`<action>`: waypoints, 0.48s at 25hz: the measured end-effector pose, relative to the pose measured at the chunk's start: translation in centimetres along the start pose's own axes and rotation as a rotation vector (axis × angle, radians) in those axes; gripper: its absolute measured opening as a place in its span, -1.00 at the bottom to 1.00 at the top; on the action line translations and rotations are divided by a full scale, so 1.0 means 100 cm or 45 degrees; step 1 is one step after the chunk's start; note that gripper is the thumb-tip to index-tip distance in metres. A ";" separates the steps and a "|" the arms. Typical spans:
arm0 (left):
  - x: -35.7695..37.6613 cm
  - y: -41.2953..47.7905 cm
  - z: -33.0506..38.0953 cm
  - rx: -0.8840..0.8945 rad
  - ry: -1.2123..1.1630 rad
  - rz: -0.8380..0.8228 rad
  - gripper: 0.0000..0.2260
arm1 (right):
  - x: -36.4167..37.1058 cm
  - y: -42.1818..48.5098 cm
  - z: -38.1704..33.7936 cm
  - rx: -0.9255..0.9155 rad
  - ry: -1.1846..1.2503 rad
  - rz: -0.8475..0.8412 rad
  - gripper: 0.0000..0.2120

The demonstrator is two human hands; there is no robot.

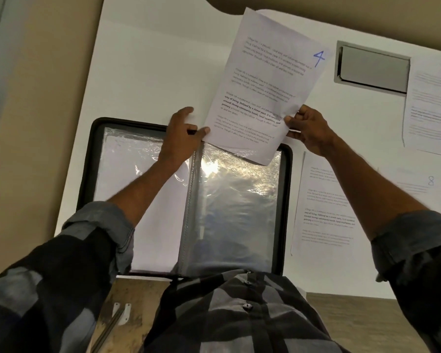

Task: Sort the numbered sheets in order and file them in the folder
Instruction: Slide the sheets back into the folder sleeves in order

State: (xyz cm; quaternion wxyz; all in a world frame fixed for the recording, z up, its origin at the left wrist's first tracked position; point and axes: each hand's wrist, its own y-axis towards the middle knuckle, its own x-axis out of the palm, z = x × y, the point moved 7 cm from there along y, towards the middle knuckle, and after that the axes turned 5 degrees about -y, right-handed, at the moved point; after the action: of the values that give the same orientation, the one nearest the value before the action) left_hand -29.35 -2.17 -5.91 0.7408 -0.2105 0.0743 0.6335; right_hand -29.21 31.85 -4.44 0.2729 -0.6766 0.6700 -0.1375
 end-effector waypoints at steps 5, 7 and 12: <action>0.009 0.007 0.004 -0.056 0.044 -0.171 -0.53 | 0.003 -0.002 0.014 0.029 0.085 0.022 -0.63; 0.007 0.011 0.008 -0.038 0.118 -0.136 -0.60 | 0.002 -0.003 0.018 0.025 0.115 0.038 -0.61; 0.004 0.026 0.009 -0.028 0.473 -0.250 -0.67 | -0.001 -0.004 0.016 -0.006 0.133 0.072 -0.59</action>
State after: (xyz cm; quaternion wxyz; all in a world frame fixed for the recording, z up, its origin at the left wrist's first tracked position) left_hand -31.96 -1.13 -5.81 0.7703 -0.3380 0.1820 0.5092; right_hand -28.04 32.23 -5.52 0.2399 -0.6498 0.7025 -0.1633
